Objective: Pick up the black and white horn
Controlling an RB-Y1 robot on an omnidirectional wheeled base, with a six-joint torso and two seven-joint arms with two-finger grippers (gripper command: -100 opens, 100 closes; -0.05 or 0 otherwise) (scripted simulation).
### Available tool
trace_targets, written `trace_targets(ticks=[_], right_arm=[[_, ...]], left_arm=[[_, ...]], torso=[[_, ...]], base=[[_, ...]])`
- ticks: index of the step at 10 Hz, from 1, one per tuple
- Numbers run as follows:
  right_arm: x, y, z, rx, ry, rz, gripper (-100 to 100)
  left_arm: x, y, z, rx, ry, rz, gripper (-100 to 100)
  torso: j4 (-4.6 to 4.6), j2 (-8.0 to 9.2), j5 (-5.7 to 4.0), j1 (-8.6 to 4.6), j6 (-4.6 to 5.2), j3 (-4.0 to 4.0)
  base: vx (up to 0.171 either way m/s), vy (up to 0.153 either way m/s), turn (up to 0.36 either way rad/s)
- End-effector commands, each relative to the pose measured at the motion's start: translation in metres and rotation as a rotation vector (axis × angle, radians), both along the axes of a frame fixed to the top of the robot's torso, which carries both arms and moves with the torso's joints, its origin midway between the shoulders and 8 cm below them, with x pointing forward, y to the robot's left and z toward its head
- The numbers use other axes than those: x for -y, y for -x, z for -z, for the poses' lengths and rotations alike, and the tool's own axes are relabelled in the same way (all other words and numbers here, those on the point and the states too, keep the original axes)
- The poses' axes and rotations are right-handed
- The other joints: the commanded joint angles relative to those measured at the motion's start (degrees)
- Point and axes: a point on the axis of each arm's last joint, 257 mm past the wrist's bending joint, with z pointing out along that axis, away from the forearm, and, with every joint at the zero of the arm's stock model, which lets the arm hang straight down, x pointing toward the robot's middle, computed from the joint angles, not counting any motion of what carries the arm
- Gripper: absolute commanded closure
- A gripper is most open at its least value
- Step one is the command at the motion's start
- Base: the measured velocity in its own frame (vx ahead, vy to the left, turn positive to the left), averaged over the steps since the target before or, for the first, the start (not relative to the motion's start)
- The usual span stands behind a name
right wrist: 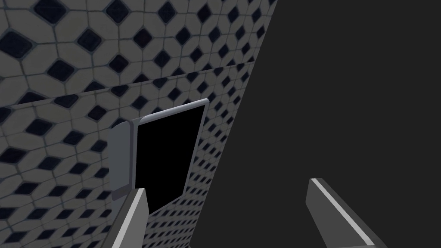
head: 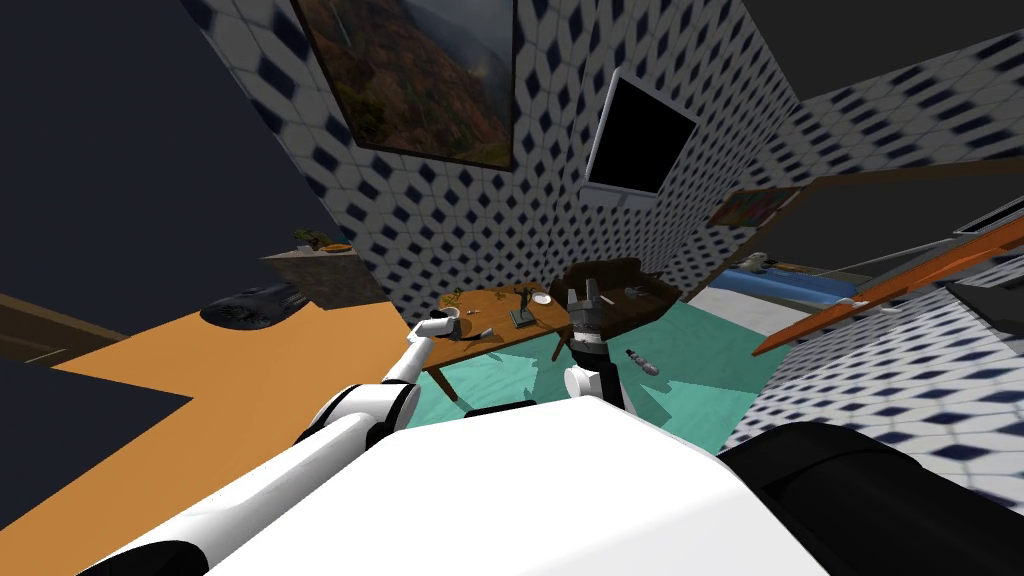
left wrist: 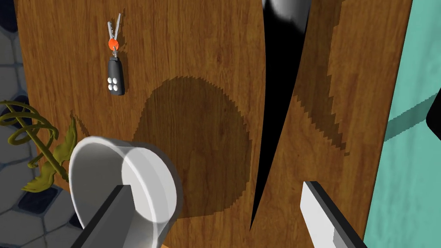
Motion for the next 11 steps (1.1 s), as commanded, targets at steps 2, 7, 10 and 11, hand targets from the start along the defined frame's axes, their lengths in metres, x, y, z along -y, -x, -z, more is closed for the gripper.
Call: trace_targets(ticks=[2,7,10,11], right_arm=[[0.000,0.000,0.000,0.000,0.000,0.000,0],[0.000,0.000,0.000,0.000,0.000,0.000,0],[0.000,0.000,0.000,0.000,0.000,0.000,0],[0.000,0.000,0.000,0.000,0.000,0.000,0]], left_arm=[[0.005,0.013,0.016,-0.064,0.017,-0.012,-100],[0.014,0.037,0.041,-0.170,0.047,-0.034,-100],[0.021,0.067,0.069,-0.276,0.069,-0.058,-100],[0.023,0.081,0.080,-0.320,0.078,-0.070,-100]], torso=[[-0.01,-0.08,0.00,0.00,0.02,-0.04],[0.00,-0.01,0.00,0.00,0.00,-0.01],[-0.07,-0.28,0.00,-0.01,-0.01,-0.17],[-0.06,-0.26,0.00,0.01,0.01,-0.15]], base=[[0.061,0.004,-0.056],[0.047,-0.003,-0.034],[0.117,-0.001,-0.064],[0.144,0.028,-0.087]])
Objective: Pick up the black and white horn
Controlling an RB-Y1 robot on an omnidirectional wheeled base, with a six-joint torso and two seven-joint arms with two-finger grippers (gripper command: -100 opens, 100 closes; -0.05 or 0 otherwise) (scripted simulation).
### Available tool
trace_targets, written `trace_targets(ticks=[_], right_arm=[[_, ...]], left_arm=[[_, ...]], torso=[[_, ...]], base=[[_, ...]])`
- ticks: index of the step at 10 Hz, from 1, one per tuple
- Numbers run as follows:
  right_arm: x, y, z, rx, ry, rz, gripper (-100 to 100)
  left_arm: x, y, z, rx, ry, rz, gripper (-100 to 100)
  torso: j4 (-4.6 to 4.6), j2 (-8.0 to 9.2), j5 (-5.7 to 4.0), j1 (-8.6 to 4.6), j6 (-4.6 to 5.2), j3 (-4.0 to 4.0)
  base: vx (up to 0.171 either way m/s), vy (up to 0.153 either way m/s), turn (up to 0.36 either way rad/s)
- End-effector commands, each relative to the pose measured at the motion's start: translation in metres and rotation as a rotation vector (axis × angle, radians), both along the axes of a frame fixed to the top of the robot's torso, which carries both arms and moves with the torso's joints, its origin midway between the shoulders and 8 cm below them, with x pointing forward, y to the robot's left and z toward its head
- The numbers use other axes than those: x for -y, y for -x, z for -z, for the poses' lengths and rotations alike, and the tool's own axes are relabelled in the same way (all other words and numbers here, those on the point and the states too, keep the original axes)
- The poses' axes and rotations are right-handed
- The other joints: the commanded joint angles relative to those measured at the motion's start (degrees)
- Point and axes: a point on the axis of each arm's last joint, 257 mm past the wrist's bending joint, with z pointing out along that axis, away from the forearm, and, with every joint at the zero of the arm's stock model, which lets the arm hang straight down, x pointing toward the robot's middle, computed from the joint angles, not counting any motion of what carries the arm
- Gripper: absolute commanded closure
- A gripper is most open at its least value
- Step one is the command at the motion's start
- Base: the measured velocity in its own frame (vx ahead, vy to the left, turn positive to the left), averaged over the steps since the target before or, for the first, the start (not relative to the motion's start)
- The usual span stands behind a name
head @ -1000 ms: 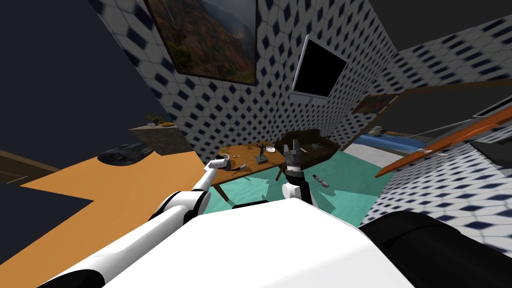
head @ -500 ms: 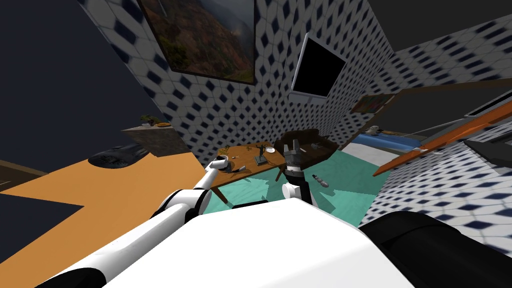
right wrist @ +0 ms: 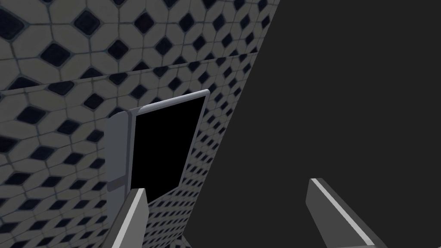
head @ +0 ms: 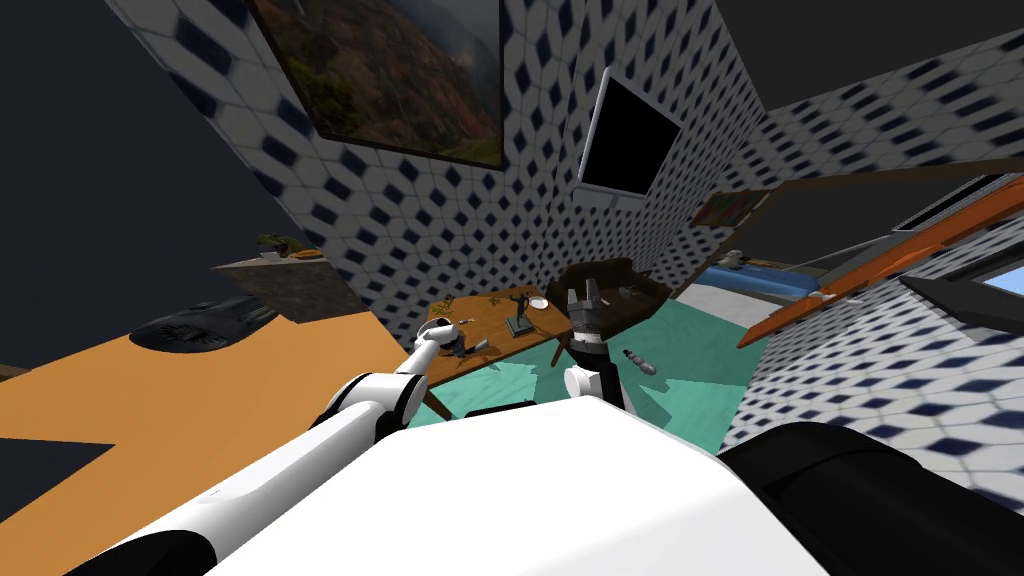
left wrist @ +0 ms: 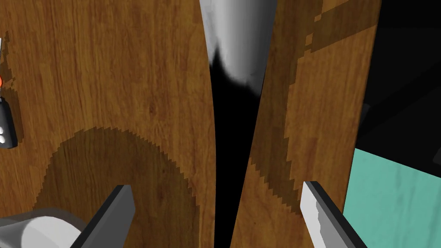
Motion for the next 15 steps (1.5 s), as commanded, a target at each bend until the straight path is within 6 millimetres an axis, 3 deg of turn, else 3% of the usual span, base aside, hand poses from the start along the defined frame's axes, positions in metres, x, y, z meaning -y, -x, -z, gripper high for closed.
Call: trace_targets(ticks=[1,2,3,4,5,9,10,11,15], right_arm=[[0.000,0.000,0.000,0.000,0.000,0.000,0],[0.000,0.000,0.000,0.000,0.000,0.000,0],[0.000,0.000,0.000,0.000,0.000,0.000,0],[0.000,0.000,0.000,0.000,0.000,0.000,0],[0.000,0.000,0.000,0.000,0.000,0.000,0],[0.000,0.000,0.000,0.000,0.000,0.000,0],[0.000,0.000,0.000,0.000,0.000,0.000,0],[0.000,0.000,0.000,0.000,0.000,0.000,0],[0.000,0.000,0.000,0.000,0.000,0.000,0]], left_arm=[[0.004,0.022,0.015,-0.067,0.012,-0.017,-100],[0.004,0.022,0.015,-0.067,0.012,-0.017,-100],[0.006,0.057,0.039,-0.151,0.021,-0.040,-100],[0.012,0.032,0.022,-0.086,0.028,-0.025,-100],[0.006,0.057,0.039,-0.151,0.021,-0.040,-100],[0.006,0.055,0.038,-0.147,0.022,-0.039,-100],[0.006,0.055,0.038,-0.147,0.022,-0.039,0],[0.007,0.064,0.049,-0.148,0.023,-0.040,-100],[0.010,0.077,0.064,-0.149,0.024,-0.042,-100]], torso=[[0.00,0.00,0.00,0.00,0.00,0.00],[-0.01,-0.08,-0.01,-0.05,0.01,-0.05],[0.01,0.07,-0.02,-0.09,-0.01,0.03],[0.00,0.02,0.00,-0.01,-0.02,0.01],[0.02,0.01,-0.01,-0.03,0.02,0.01],[0.13,0.56,-0.03,-0.12,0.00,0.32],[0.13,0.55,-0.03,-0.11,0.00,0.32],[0.12,0.54,-0.03,-0.11,0.00,0.31],[0.08,0.35,-0.02,-0.09,0.00,0.20]], base=[[0.158,0.013,-0.081],[0.102,-0.002,-0.026],[0.138,0.020,-0.058],[0.126,0.023,-0.031],[0.055,0.009,-0.009],[-0.010,-0.002,0.002],[0.000,0.000,0.000],[0.034,0.006,-0.012],[0.047,0.005,-0.007]])
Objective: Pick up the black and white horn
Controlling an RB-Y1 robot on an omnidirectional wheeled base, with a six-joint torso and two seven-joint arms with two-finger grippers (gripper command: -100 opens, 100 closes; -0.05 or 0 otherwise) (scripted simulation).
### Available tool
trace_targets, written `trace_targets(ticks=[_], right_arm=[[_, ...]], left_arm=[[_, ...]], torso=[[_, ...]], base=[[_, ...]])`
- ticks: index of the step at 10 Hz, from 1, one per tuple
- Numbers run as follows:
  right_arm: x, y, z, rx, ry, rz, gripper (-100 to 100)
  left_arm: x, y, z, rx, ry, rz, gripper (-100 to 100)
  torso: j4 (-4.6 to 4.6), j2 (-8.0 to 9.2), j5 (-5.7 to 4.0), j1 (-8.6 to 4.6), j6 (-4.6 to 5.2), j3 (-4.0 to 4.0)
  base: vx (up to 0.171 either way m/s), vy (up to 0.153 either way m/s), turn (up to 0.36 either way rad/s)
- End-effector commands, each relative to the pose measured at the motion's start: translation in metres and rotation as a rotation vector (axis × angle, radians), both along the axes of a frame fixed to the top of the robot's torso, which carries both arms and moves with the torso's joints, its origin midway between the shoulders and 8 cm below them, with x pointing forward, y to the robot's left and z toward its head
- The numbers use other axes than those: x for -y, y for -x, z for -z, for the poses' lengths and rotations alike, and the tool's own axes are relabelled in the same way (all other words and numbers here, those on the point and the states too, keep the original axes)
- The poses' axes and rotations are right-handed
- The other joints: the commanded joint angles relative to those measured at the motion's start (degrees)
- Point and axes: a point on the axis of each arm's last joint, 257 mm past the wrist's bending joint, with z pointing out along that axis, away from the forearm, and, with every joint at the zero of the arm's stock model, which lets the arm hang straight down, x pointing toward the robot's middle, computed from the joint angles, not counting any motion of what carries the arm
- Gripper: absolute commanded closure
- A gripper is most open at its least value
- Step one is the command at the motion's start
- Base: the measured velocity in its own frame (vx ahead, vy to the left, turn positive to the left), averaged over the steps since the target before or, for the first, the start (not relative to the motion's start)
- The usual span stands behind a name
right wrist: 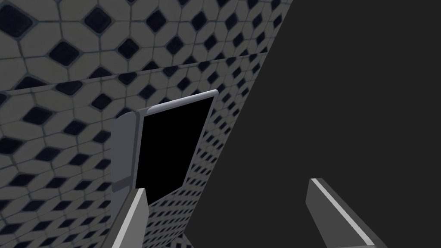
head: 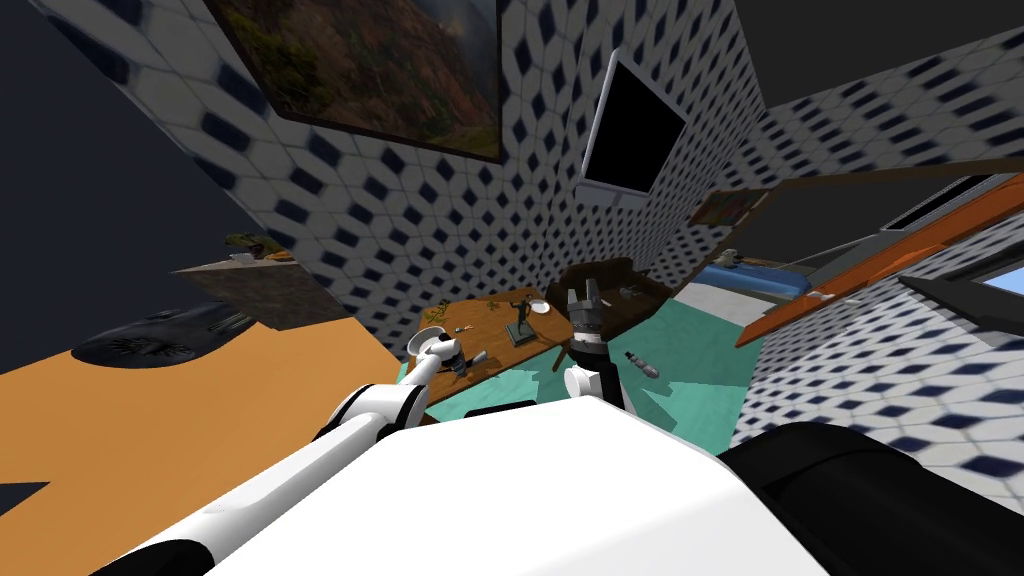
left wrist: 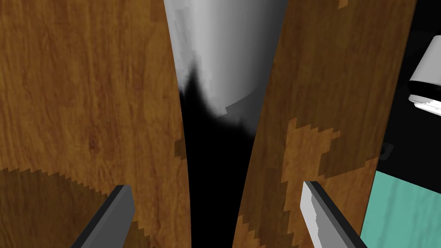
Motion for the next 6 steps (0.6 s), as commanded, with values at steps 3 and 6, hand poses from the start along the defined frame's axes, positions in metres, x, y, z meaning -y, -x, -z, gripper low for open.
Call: trace_targets(ticks=[3,6], right_arm=[[0.0000,0.0000,0.0000,0.000,0.000,0.000,0],[0.0000,0.0000,0.0000,0.000,0.000,0.000,0]], left_arm=[[-0.0001,0.0001,0.0004,0.001,0.000,0.000,100],[0.0010,0.0012,0.0008,-0.001,-0.002,0.009,100]], torso=[[0.03,0.15,-0.01,-0.02,0.01,0.08],[0.05,0.12,0.02,0.02,-0.14,0.08]], base=[[0.008,0.001,-0.005],[0.000,0.000,-0.004]])
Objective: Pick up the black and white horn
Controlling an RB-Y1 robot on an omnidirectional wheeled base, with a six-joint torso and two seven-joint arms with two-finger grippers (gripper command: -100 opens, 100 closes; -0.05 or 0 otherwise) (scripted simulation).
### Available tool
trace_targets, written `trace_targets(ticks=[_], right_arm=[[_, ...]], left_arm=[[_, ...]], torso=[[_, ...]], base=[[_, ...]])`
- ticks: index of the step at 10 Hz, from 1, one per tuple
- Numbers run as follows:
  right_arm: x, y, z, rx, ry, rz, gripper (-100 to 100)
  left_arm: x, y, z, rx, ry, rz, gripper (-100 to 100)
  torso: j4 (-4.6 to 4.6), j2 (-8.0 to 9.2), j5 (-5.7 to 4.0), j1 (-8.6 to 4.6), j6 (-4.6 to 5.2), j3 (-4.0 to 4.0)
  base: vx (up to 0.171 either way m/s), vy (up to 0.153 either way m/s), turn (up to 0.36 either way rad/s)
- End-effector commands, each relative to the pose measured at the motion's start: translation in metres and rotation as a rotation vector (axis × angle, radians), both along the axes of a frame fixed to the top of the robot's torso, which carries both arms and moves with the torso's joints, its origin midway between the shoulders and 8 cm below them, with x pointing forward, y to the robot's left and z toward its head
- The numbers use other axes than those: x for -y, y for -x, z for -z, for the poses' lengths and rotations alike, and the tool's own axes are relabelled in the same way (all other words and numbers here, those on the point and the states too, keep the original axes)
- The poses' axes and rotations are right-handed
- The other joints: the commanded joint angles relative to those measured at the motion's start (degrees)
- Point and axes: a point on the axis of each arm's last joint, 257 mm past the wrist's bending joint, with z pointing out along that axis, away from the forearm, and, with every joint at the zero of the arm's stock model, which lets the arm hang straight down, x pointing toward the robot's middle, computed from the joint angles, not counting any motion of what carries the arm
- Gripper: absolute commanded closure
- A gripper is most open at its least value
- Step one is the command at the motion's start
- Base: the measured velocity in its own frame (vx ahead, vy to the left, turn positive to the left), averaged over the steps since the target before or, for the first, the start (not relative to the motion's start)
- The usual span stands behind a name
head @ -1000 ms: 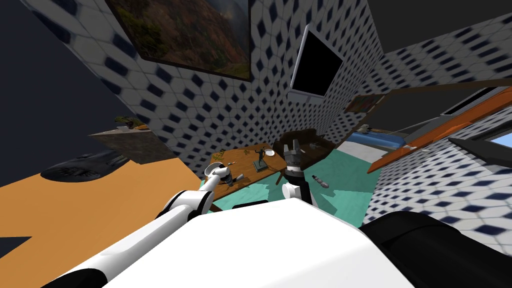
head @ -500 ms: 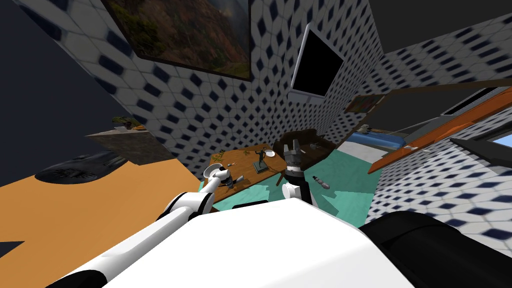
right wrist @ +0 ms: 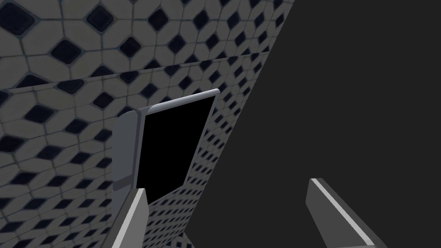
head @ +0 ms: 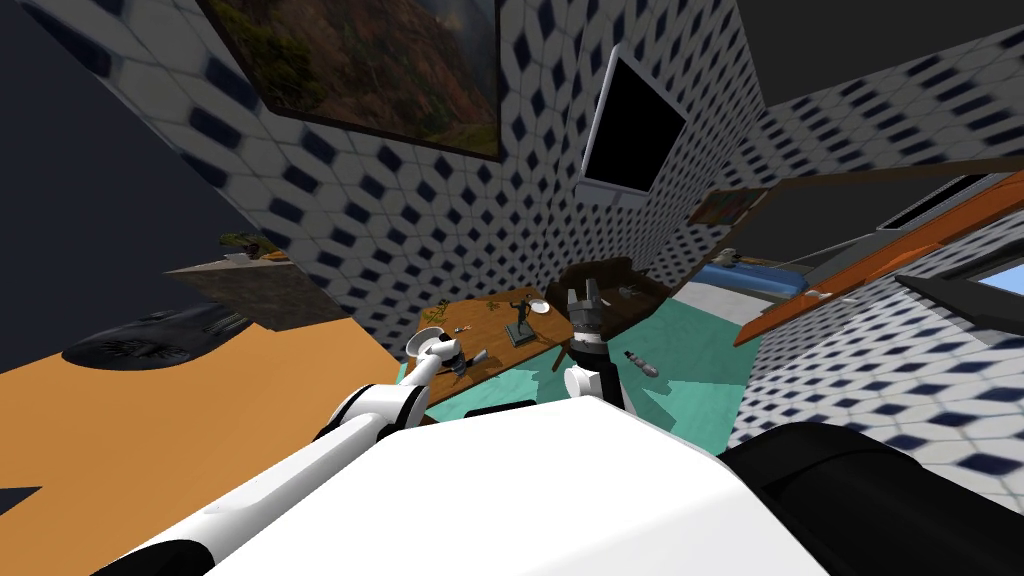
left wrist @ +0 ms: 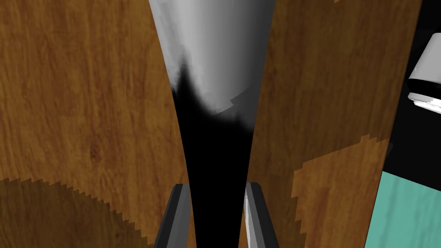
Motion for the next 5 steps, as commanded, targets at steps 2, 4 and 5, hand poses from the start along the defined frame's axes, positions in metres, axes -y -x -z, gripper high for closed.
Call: trace_targets(ticks=[2,4,5], right_arm=[[0.000,0.000,0.000,0.000,0.000,0.000,0],[0.000,0.000,0.000,0.000,0.000,0.000,0],[0.000,0.000,0.000,0.000,0.000,0.000,0]], left_arm=[[-0.003,-0.013,-0.013,0.003,0.001,-0.007,100],[-0.001,-0.014,-0.014,0.006,0.000,-0.006,100],[-0.001,-0.014,-0.015,0.005,0.001,-0.008,0]], torso=[[0.01,0.00,0.00,0.00,0.00,0.00],[0.07,0.23,-0.02,-0.03,0.03,0.14],[0.04,0.16,-0.02,-0.02,0.04,0.10]], base=[[-0.022,-0.001,0.020],[-0.057,-0.007,0.016],[-0.006,-0.001,0.001]])
